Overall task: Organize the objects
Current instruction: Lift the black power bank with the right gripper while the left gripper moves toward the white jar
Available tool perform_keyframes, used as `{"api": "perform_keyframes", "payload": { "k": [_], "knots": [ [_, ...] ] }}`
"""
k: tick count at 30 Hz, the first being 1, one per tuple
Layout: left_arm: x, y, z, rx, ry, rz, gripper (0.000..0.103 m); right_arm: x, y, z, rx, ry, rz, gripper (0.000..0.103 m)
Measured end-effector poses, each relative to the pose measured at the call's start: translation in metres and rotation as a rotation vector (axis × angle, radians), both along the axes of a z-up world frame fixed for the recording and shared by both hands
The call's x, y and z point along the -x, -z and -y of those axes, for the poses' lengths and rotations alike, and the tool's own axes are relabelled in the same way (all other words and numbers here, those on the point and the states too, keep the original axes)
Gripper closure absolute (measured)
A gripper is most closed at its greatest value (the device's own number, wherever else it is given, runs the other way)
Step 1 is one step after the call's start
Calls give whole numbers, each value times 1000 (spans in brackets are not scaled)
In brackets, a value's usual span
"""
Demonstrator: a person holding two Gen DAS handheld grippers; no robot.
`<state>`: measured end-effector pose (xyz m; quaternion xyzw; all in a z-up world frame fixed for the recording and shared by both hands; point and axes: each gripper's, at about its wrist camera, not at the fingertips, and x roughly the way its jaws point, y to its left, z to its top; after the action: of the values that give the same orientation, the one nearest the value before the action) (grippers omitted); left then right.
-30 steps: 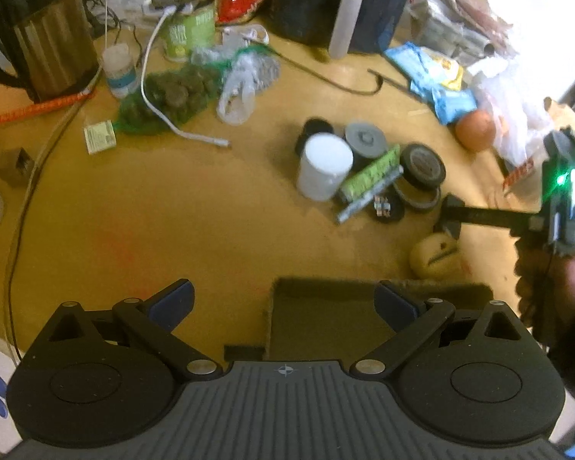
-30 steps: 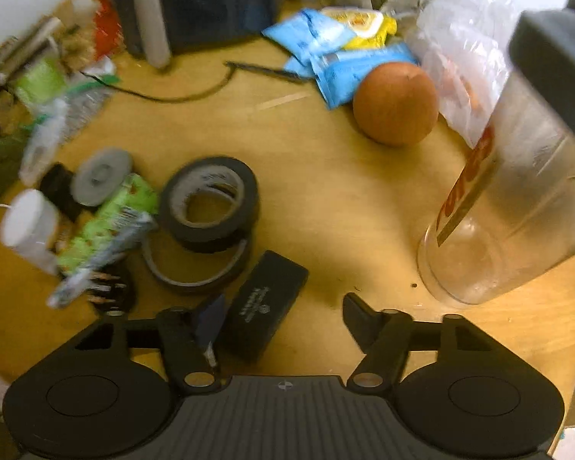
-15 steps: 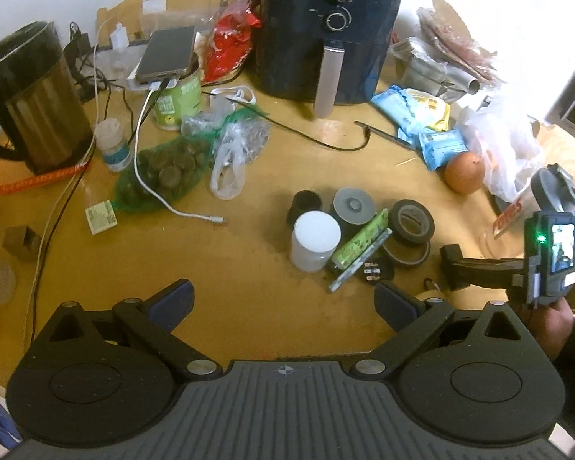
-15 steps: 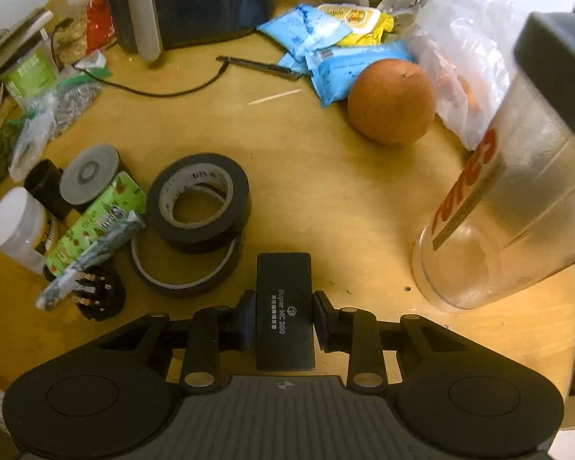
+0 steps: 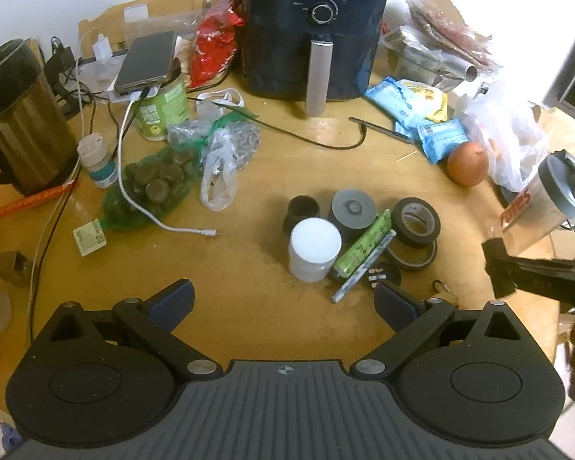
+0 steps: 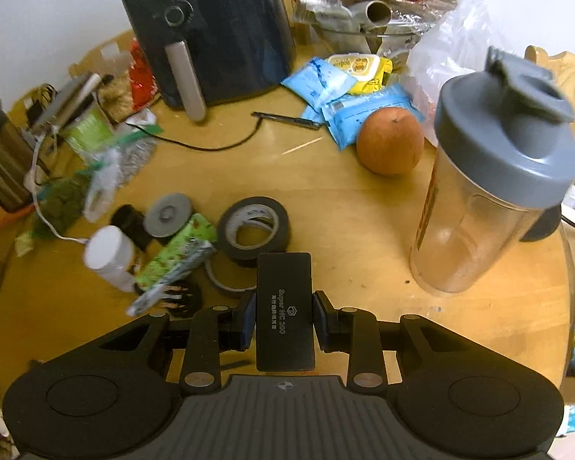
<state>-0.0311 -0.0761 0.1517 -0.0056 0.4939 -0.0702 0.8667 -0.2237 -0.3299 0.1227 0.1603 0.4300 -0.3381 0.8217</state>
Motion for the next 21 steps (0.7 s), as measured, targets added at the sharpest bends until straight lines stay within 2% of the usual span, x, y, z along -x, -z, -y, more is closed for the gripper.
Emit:
{"api": "perform_keyframes", "payload": {
  "k": [9, 17, 18, 19, 21],
  "knots": [
    [-22, 21, 10, 27, 64, 39, 1, 19, -21, -25, -43, 0, 70, 69],
    [-50, 50, 21, 30, 114, 41, 2, 34, -30, -41, -71, 14, 100, 69],
    [-54, 54, 23, 25, 121, 41, 3, 36, -31, -43, -72, 18, 103, 69],
    [-57, 58, 25, 21, 129, 41, 10, 38, -32, -44, -73, 21, 106, 69],
    [-64, 67, 29, 10, 144, 27, 15, 43, -33, -47, -76, 26, 111, 69]
  ]
}}
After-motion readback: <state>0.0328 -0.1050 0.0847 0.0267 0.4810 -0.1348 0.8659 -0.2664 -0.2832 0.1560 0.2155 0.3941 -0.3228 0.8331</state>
